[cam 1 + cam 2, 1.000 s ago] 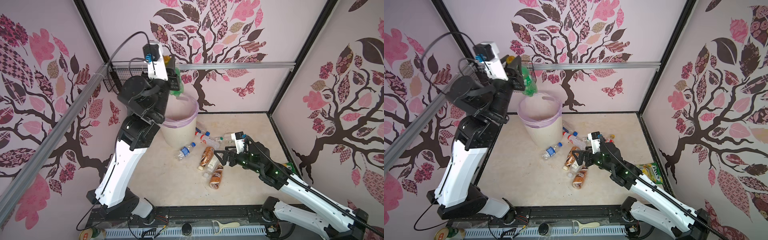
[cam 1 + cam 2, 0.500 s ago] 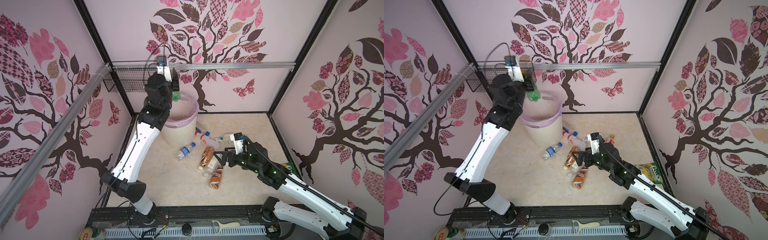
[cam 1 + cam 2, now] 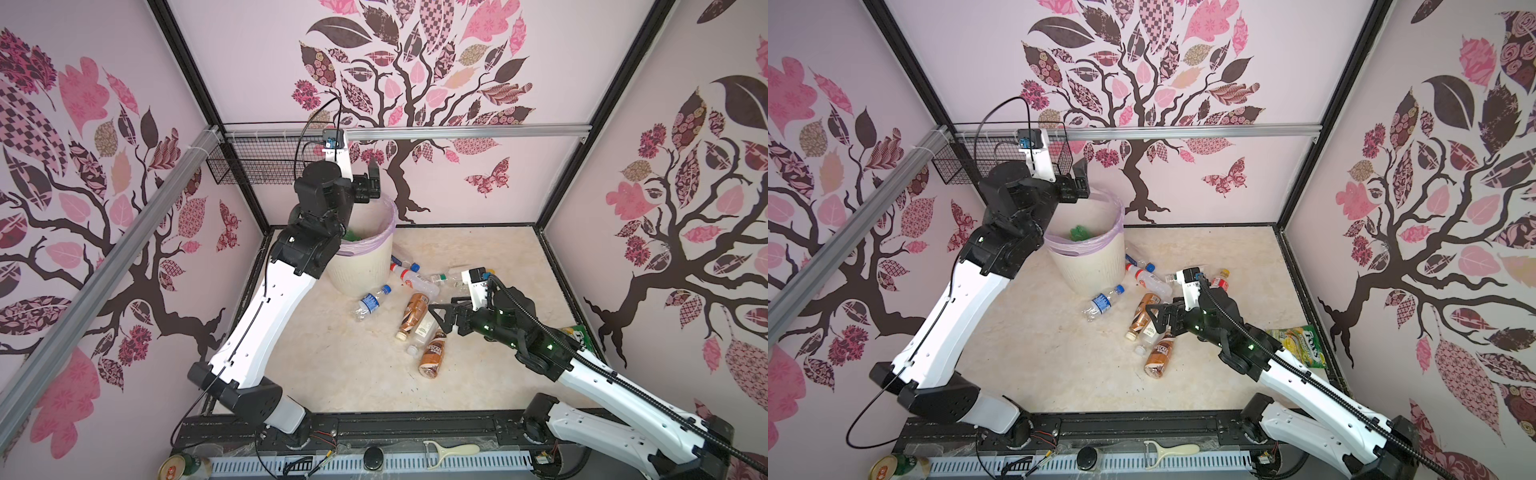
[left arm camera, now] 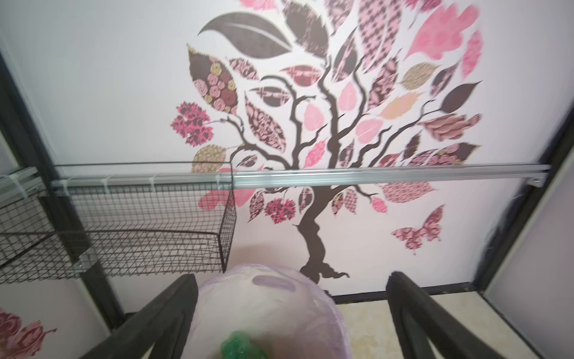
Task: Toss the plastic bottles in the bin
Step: 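Open left gripper above the bin to drop the green bottle, then lower right gripper onto the Nescafe coffee bottle while left arm returns to pile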
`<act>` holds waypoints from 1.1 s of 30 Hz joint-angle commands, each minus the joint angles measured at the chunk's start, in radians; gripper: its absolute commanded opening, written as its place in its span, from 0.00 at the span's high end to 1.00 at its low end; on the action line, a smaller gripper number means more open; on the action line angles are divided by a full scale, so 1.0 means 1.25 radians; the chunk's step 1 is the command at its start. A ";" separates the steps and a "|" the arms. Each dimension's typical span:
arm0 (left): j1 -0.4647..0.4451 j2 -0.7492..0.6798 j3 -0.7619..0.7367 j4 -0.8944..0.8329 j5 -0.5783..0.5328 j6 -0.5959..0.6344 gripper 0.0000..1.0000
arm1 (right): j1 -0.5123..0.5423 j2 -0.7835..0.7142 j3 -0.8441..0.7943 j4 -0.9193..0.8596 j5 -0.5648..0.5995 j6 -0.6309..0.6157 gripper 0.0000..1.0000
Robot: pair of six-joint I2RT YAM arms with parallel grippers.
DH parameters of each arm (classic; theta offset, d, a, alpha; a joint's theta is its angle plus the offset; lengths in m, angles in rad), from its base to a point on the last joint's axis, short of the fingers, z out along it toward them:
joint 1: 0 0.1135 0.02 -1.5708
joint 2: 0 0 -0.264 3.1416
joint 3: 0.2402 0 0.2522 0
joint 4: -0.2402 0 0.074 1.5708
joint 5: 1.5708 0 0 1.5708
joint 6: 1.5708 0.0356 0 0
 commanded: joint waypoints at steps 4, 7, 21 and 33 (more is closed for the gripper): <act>-0.099 -0.045 -0.101 -0.096 0.002 -0.078 0.02 | -0.002 0.001 -0.009 -0.074 0.115 0.019 0.00; -0.110 -0.080 -0.208 -0.117 0.057 -0.157 0.02 | -0.007 -0.005 -0.023 -0.102 0.132 0.031 0.01; -0.144 -0.224 -0.608 -0.119 0.142 -0.382 0.02 | 0.006 0.041 -0.214 -0.085 0.054 0.186 0.02; -0.212 -0.324 -0.783 -0.080 0.121 -0.460 0.02 | 0.038 0.160 -0.215 -0.010 0.005 0.212 0.06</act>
